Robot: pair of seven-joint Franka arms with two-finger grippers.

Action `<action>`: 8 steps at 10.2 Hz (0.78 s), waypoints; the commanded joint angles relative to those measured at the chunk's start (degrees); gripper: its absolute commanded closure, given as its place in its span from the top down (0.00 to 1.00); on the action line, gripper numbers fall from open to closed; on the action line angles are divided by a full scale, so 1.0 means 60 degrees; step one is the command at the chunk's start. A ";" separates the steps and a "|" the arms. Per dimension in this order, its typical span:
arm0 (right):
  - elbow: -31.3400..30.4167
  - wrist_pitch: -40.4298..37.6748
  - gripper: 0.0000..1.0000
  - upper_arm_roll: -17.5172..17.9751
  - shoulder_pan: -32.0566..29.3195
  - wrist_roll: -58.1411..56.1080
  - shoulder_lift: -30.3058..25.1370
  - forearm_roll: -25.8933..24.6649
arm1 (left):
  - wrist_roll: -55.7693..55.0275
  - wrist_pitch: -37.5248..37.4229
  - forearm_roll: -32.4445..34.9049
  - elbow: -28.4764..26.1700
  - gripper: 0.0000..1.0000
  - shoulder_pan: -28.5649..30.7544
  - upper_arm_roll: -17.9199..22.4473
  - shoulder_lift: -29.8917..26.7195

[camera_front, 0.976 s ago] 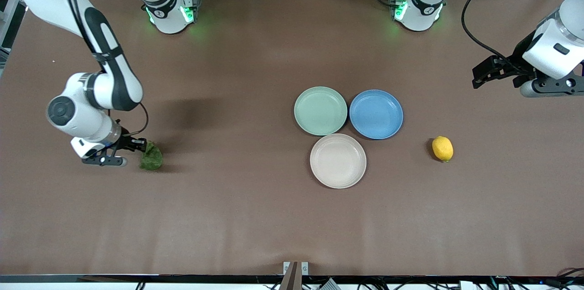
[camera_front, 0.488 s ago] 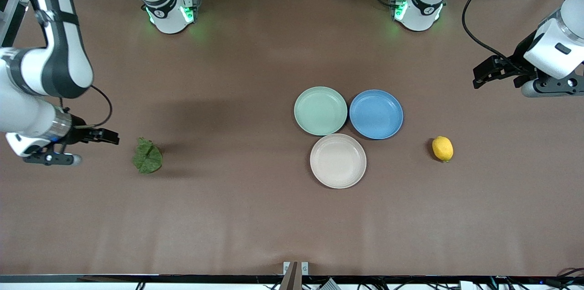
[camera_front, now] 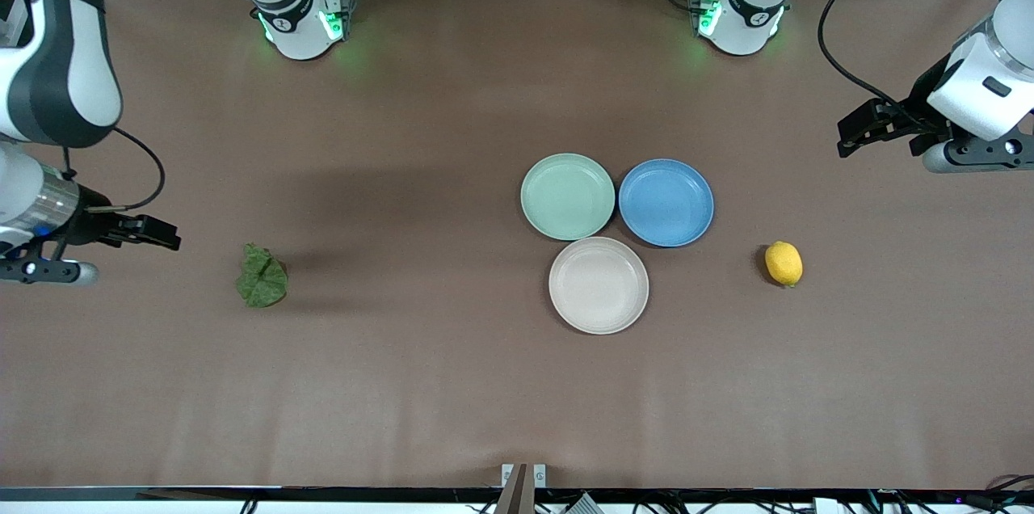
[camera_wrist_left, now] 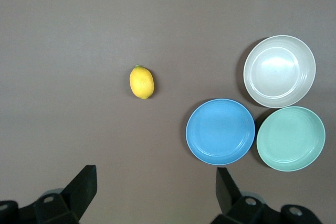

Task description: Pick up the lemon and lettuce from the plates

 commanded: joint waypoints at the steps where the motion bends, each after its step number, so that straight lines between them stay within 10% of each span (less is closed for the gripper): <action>1: 0.0221 -0.0396 1.00 0.0133 -0.0195 -0.0537 -0.0493 -0.0093 | 0.0224 -0.0231 -0.0247 0.0269 1.00 0.0064 0.0011 0.0156; 4: 0.0848 -0.0964 1.00 0.0148 -0.0181 -0.0553 -0.0701 -0.0049 | 0.0209 -0.0245 -0.0145 0.0269 1.00 0.0064 0.0070 0.0142; 8: 0.1100 -0.1217 0.16 0.0148 -0.0298 -0.0905 -0.0701 0.0010 | 0.0209 -0.0231 -0.0145 0.0284 1.00 0.0079 0.0085 0.0127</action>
